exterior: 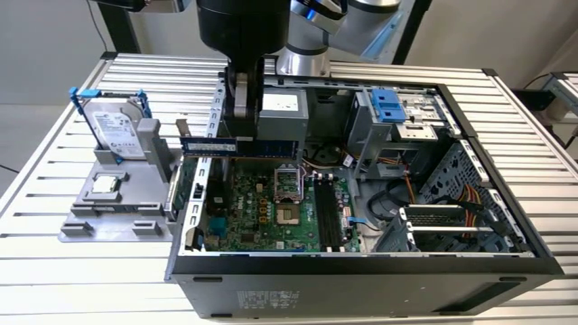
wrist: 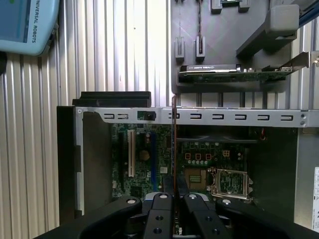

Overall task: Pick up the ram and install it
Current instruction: 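Pick up the ram and move it above insertion slot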

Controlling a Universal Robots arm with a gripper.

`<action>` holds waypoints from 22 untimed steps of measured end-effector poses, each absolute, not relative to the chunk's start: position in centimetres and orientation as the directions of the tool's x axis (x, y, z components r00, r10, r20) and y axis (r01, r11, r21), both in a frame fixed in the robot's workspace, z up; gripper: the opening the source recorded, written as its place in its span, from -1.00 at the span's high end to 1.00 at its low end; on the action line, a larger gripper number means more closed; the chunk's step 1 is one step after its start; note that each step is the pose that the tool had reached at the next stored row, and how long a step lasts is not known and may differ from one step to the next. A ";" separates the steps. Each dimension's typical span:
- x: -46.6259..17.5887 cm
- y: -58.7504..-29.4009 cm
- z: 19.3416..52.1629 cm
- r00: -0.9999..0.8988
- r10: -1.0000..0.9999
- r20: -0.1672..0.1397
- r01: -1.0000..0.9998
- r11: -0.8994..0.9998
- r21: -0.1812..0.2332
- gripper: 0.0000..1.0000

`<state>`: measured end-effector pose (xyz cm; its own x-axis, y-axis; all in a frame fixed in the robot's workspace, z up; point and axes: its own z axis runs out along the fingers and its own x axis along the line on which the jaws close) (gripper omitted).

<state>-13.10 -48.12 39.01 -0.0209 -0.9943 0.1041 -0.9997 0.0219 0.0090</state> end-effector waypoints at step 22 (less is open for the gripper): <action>-13.1 -48.1 39.0 -0.021 -0.994 0.104 -1.000 0.022 0.009 1.00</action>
<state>-13.09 -48.12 39.02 -0.0209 -0.9943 0.1042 -0.9997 0.0220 0.0091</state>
